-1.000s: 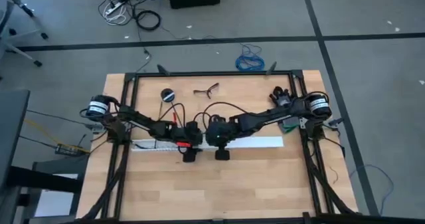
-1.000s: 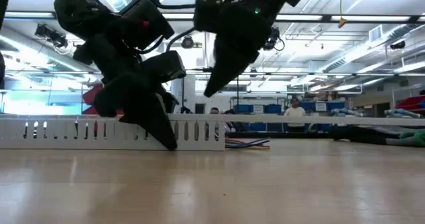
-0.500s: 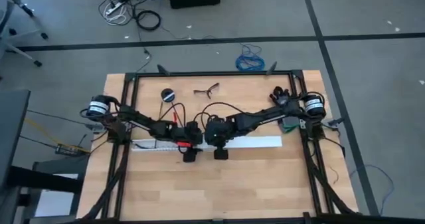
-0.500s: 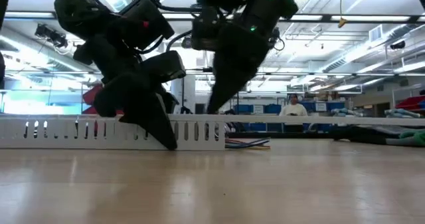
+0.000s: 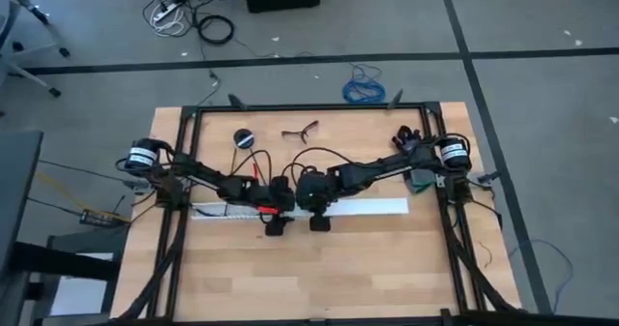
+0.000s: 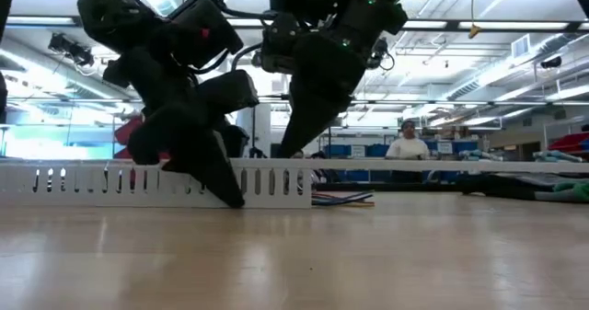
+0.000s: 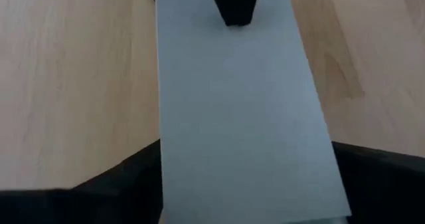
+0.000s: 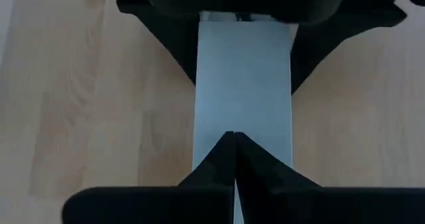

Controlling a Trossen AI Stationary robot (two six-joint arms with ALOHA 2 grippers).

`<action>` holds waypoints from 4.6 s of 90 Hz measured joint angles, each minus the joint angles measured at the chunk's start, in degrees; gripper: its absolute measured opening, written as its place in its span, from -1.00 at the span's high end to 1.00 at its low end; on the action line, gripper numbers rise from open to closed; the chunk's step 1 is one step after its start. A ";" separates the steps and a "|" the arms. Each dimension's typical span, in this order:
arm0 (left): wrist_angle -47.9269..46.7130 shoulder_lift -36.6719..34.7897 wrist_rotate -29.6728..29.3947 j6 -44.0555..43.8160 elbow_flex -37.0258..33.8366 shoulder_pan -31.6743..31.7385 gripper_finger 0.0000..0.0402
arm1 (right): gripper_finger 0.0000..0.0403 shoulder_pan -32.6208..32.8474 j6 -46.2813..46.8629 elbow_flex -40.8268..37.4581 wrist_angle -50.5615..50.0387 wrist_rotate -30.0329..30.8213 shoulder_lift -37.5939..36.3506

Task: Ziptie cables
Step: Close the white cable duct

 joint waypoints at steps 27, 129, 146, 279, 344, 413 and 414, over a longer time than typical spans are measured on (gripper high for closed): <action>-12.67 -5.42 0.30 0.59 1.41 -0.20 -0.59 | 1.00 0.00 0.07 -0.07 -1.77 -0.66 0.09; -7.22 -9.30 0.32 -4.09 -4.01 -0.25 -0.16 | 1.00 -1.72 -0.32 -0.39 0.57 -6.07 0.17; -6.98 -9.30 0.32 -4.12 -4.03 -0.23 -0.17 | 1.00 -2.99 -2.36 -0.41 3.75 -7.92 0.20; -4.69 -9.28 -4.14 -4.26 -3.81 -1.45 -0.42 | 1.00 -2.89 -3.08 -0.26 2.73 -5.08 -0.07; -4.56 -9.36 -3.39 -5.33 -3.94 -1.49 -0.17 | 1.00 -3.99 -3.80 -0.26 8.00 -10.40 2.05; -15.18 -9.50 -3.92 -5.88 -3.27 -2.06 -0.57 | 1.00 -3.98 -3.06 -0.13 4.06 -9.80 2.10; -15.02 -9.50 -3.85 -5.87 -3.27 -2.06 -0.57 | 1.00 -3.98 -3.06 -0.14 4.06 -9.80 2.10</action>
